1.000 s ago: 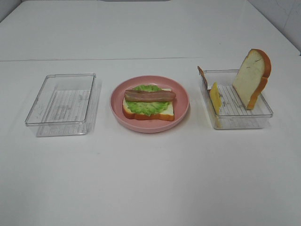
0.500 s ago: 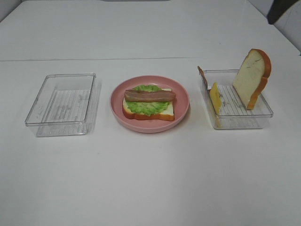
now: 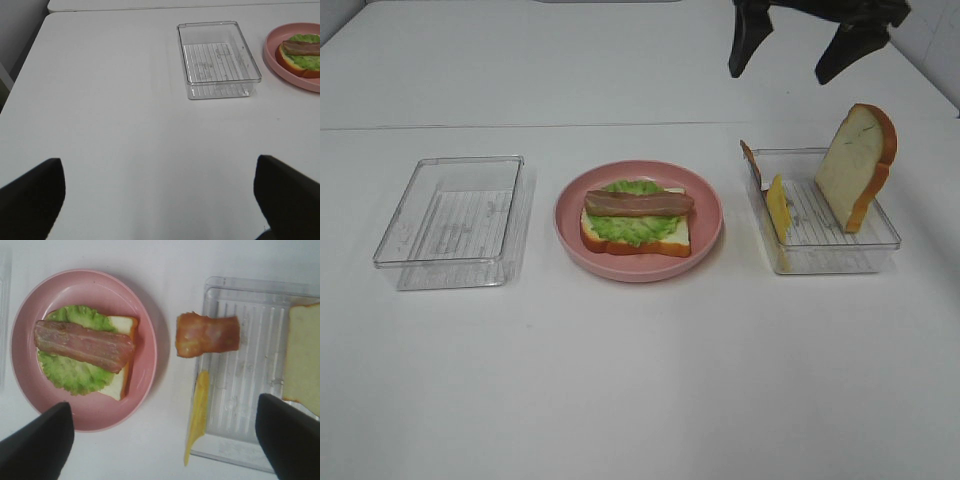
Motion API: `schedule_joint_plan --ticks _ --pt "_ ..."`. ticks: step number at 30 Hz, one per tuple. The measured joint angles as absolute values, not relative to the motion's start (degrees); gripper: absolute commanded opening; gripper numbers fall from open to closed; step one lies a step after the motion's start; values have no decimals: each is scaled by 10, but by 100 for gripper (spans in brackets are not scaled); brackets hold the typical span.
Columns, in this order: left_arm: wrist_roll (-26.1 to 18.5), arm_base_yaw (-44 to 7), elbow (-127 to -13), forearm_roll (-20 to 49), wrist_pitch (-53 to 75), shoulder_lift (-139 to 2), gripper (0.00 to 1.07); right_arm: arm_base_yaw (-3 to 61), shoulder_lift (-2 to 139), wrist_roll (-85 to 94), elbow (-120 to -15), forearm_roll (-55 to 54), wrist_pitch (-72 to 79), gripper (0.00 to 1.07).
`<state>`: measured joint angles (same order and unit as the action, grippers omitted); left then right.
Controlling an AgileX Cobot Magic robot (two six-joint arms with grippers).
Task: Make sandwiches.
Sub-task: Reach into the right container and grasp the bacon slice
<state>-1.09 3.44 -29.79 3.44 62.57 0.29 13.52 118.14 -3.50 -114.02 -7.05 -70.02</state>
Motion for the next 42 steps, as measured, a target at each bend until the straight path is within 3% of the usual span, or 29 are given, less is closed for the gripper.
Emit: schedule_joint_plan --ticks 18,42 --pt "-11 34 -298 34 626 3 94 141 1354 -64 -1232 -52 -699 94" --pt "-11 34 -298 34 621 3 94 141 1388 -84 -1233 -42 -699 92"
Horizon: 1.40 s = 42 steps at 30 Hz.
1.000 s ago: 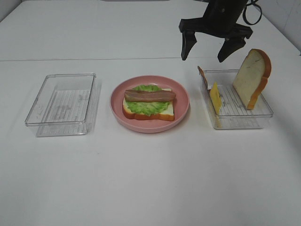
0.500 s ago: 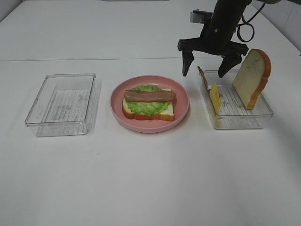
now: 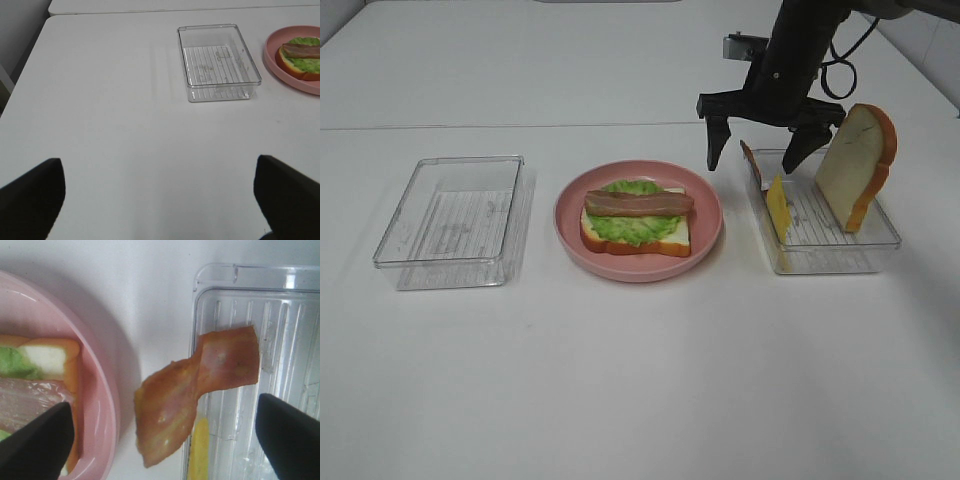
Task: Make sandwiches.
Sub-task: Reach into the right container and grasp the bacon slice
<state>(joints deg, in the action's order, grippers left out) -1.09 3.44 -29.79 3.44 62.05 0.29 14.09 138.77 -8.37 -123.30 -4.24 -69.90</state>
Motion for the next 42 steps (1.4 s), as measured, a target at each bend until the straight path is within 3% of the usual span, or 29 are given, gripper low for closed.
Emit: schedule_joint_plan --ticks 10,26,31,33,34,36,39,41,42 --pt "-11 34 -298 34 620 3 94 141 1388 -84 -1233 -42 -699 68" --pt "-11 34 -298 34 620 3 94 141 1388 -84 -1233 -47 -699 68" --pt "-11 34 -298 34 620 3 94 141 1388 -84 -1233 -52 -699 61" --pt "-11 34 -298 34 620 3 94 141 1388 -84 -1233 -52 -699 47" --pt "-11 34 -298 34 620 3 94 141 1388 -84 -1233 -52 -699 47" --pt "-11 34 -298 34 620 3 94 141 1388 -84 -1233 -49 -699 24" --pt "-11 34 -298 34 620 3 94 141 1388 -84 -1233 -45 -699 18" --pt "-11 34 -298 34 620 3 94 141 1388 -84 -1233 -40 -699 0" --pt "-11 34 -298 34 620 3 94 141 1388 -84 -1233 -40 -699 0"
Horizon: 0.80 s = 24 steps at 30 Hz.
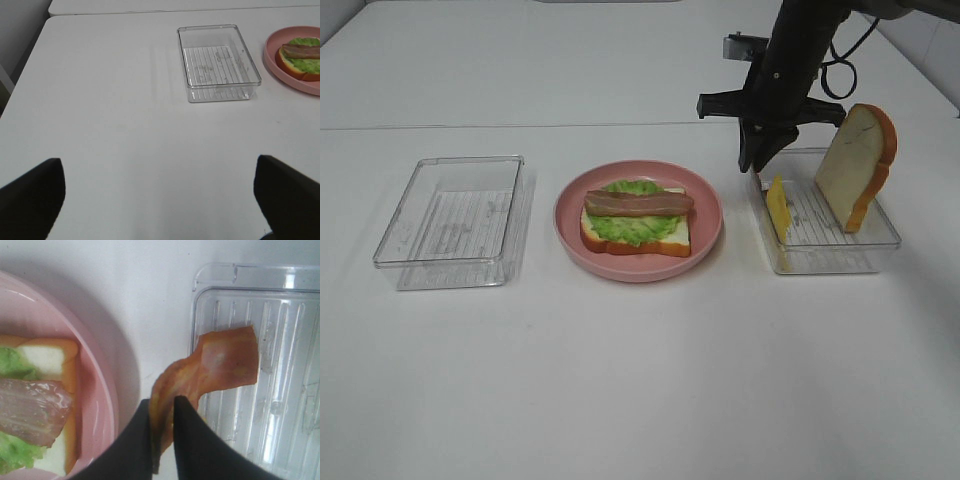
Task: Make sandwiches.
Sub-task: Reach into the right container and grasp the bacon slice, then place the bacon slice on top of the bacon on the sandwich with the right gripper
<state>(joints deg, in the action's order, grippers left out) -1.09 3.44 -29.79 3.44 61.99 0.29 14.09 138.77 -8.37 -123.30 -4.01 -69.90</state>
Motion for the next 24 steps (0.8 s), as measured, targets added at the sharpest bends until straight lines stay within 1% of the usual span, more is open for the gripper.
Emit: schedule_joint_plan --ticks 14,24 --pt "-11 34 -298 34 620 3 94 141 1373 -84 -1236 -33 -700 0" --pt "-11 34 -298 34 619 3 94 141 1286 -84 -1259 -46 -699 0"
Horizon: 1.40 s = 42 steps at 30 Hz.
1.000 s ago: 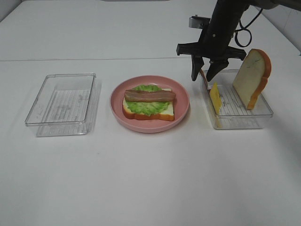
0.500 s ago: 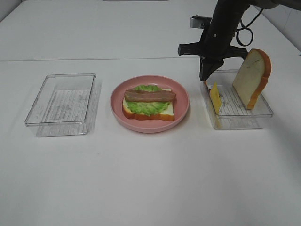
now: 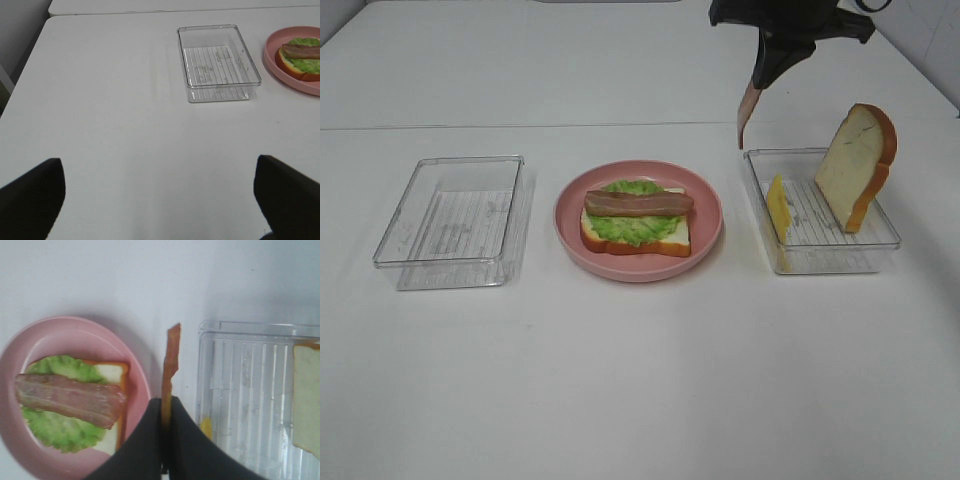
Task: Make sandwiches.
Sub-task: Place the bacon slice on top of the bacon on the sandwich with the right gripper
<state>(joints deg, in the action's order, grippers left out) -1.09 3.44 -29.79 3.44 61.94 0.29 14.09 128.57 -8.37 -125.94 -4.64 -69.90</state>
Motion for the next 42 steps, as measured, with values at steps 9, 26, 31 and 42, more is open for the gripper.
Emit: schedule_joint_plan --ticks 9,26,31,42 --pt "-11 34 -298 34 619 3 94 141 1262 -5 -1254 -274 -700 0" --pt "-11 34 -298 34 619 3 94 198 1281 112 -1160 -468 -687 0" --pt "-11 34 -298 34 619 3 94 217 1318 119 -1158 -478 -673 0" --pt "-11 34 -298 34 619 3 94 211 1367 119 -1157 -416 -654 0"
